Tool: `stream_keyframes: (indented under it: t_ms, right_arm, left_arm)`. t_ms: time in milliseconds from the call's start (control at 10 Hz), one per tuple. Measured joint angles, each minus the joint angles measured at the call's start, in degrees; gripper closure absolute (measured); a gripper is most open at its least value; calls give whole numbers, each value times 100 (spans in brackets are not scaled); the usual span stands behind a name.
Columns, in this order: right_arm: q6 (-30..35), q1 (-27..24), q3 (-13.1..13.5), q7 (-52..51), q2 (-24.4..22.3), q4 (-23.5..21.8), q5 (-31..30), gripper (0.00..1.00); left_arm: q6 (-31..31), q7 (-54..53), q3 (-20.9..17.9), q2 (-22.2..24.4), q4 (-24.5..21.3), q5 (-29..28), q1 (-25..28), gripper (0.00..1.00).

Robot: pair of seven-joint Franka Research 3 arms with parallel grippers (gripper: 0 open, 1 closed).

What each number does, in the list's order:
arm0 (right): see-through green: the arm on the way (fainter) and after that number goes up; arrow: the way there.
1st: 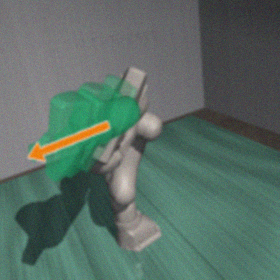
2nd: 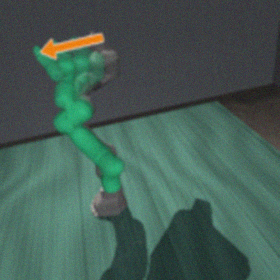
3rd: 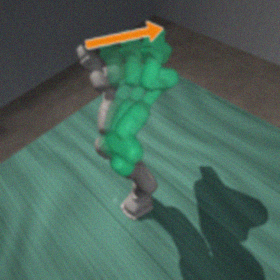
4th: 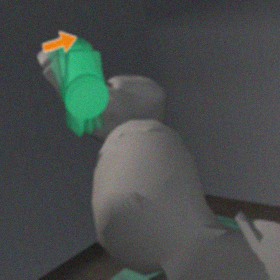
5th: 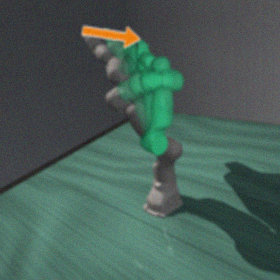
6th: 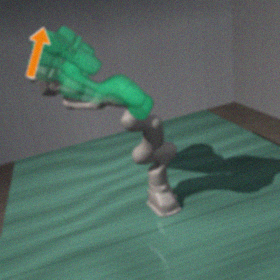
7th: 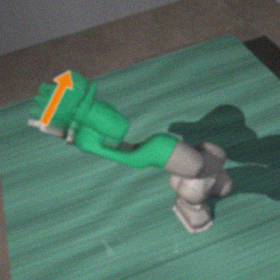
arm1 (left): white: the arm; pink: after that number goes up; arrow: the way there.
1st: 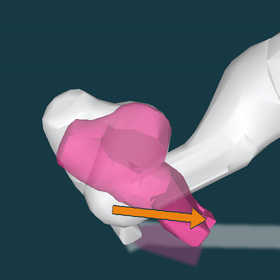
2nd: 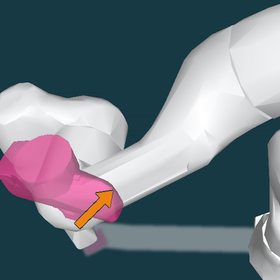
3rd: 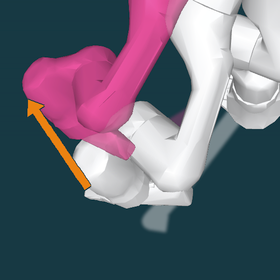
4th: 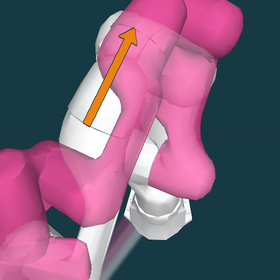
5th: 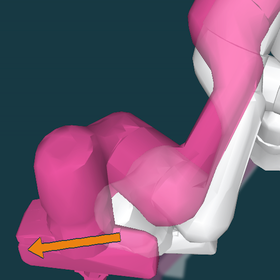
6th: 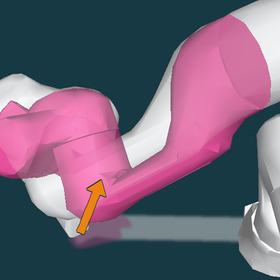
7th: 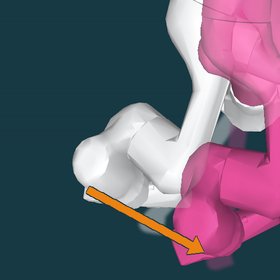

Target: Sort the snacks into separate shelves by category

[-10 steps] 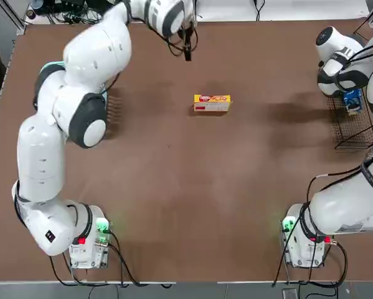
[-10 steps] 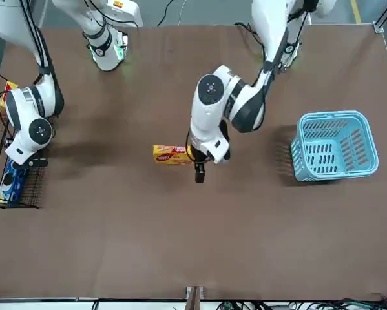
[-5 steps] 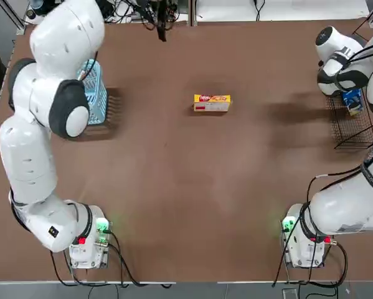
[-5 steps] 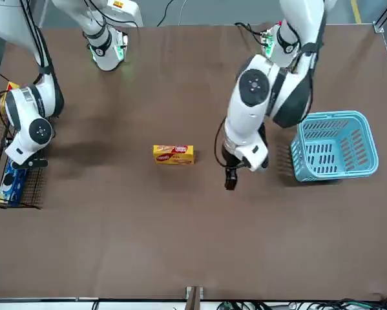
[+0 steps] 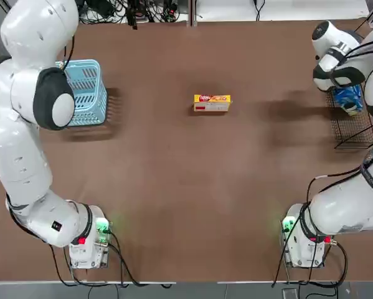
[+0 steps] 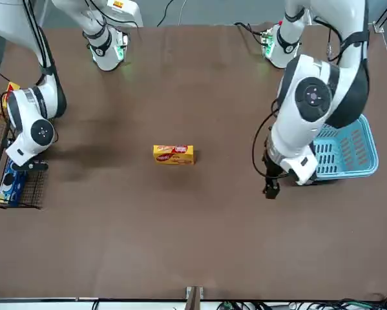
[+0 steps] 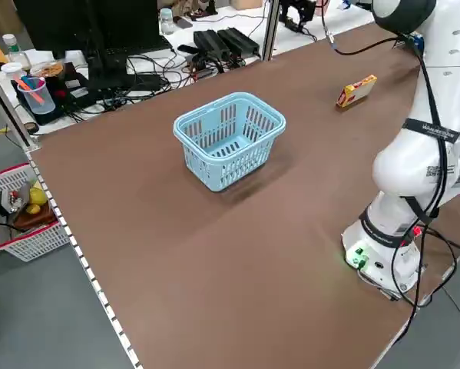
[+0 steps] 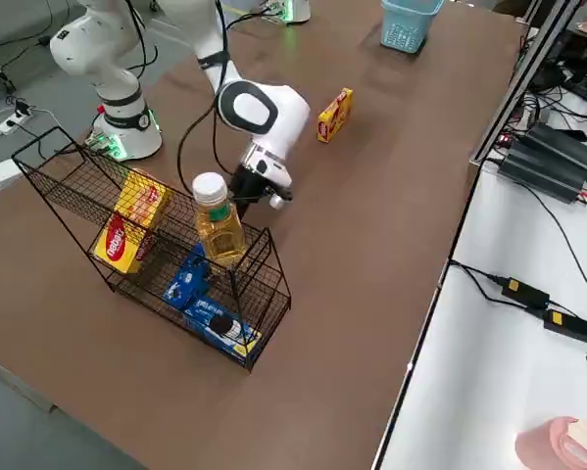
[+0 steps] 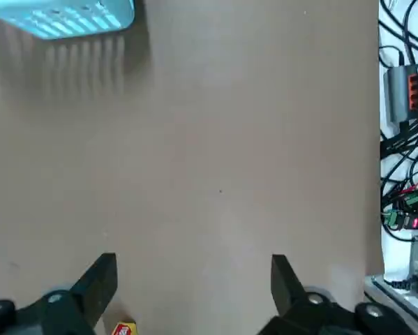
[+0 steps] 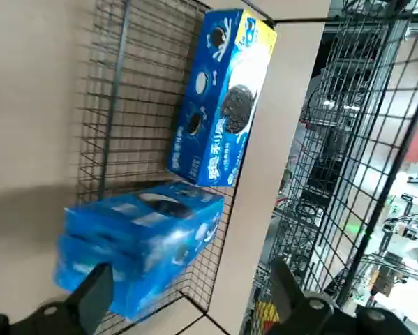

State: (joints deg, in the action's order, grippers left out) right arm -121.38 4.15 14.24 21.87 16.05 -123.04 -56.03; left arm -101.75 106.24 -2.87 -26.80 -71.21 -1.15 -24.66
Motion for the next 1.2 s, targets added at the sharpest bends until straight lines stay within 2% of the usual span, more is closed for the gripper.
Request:
stream_keyframes:
  t_ms: [400,500,800,1200]
  right_arm:
    - [108,379,-27,10,-15,117,898,0]
    - [97,501,-39,13,-16,154,1403,0]
    - [88,1043,-80,14,-33,472,3565,0]
    - [-173,1398,-122,21,-55,772,5926,0]
  left_arm:
    - [170,-640,3,124,-29,-73,438,1]
    - [268,-928,5,215,-75,-83,572,1]
    - [565,-1900,15,526,-154,-97,1051,1]
    - [1157,-3909,30,1161,-459,-96,1754,1]
